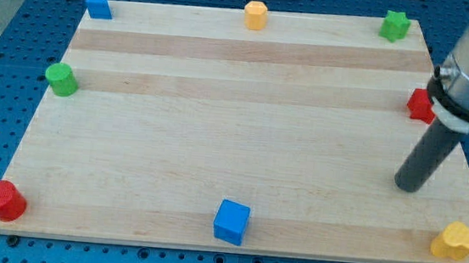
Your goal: Point at the red star
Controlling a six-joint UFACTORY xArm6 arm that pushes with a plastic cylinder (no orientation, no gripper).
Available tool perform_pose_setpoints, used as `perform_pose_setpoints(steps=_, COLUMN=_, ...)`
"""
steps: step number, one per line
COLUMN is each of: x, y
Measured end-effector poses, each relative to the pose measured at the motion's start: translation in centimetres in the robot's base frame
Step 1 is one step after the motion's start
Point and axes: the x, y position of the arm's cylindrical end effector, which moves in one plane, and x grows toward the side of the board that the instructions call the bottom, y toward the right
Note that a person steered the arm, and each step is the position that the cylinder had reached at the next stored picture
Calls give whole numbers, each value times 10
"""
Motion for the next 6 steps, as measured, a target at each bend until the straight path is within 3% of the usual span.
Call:
perform_pose_setpoints(steps=3, x=-46, y=83)
perform_pose_setpoints(steps=4, x=-81, y=100)
perform_pose_setpoints(steps=6, x=-102, y=94)
